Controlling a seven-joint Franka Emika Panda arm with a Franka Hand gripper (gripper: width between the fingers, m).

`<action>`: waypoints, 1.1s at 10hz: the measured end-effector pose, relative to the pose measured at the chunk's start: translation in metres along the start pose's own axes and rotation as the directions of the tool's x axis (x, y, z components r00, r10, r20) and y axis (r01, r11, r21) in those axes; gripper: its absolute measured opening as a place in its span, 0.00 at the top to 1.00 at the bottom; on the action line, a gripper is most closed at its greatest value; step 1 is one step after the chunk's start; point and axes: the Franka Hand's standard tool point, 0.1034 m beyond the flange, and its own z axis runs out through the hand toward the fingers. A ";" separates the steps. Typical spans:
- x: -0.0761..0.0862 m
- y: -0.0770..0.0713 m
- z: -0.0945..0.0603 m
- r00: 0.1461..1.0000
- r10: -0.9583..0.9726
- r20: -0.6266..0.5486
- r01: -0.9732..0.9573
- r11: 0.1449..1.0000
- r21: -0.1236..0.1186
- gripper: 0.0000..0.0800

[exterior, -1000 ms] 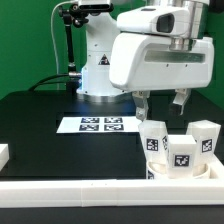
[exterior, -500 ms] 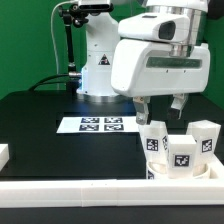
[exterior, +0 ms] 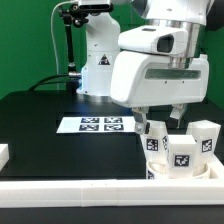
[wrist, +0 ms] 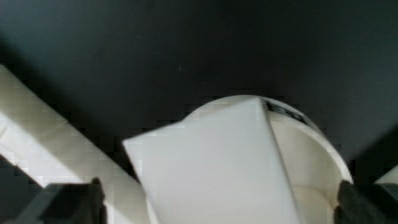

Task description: Assemble stool

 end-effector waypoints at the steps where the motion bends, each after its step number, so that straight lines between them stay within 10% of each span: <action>1: 0.000 0.001 0.000 1.000 0.003 0.000 -0.003 1.000 0.000 0.38; 3: -0.002 0.002 0.000 1.000 0.013 0.002 -0.013 1.000 0.001 0.55; 11: -0.010 -0.002 -0.001 0.881 0.469 0.058 -0.471 0.881 0.037 0.57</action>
Offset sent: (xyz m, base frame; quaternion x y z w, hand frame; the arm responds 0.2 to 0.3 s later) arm 0.0000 0.0000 0.0000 0.0000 0.0000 0.0000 1.0000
